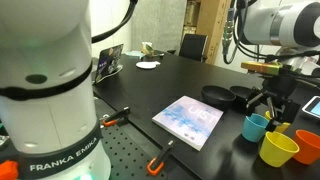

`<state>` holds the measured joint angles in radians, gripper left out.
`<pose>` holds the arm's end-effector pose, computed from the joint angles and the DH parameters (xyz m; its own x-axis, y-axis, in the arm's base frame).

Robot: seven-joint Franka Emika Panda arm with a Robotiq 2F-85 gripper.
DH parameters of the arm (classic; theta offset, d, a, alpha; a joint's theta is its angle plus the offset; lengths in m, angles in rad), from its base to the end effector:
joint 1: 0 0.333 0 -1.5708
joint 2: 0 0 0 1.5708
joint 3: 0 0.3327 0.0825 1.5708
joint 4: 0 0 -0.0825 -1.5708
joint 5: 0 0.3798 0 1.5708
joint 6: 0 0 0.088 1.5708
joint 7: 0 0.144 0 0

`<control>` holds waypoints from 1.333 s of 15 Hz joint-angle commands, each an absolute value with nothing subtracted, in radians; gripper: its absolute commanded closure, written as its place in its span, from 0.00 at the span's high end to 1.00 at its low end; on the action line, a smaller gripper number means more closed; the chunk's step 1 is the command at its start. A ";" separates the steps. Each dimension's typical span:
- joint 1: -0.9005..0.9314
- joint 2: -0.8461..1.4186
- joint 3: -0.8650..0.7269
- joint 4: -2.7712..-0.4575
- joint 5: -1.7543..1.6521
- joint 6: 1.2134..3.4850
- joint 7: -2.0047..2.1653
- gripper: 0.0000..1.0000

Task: Open the book

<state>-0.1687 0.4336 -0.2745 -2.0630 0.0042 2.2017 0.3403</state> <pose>0.4990 -0.2396 0.1918 0.6785 -0.7003 -0.2219 -0.6723 -0.7137 0.1967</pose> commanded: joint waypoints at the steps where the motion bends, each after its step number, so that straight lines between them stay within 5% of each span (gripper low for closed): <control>1: -0.174 0.434 -0.269 -2.060 0.001 2.200 0.342 1.00; 15: -0.174 0.434 -0.269 -2.059 0.001 2.200 0.342 1.00; 20: -0.272 0.520 -0.229 -1.982 0.064 1.974 0.080 1.00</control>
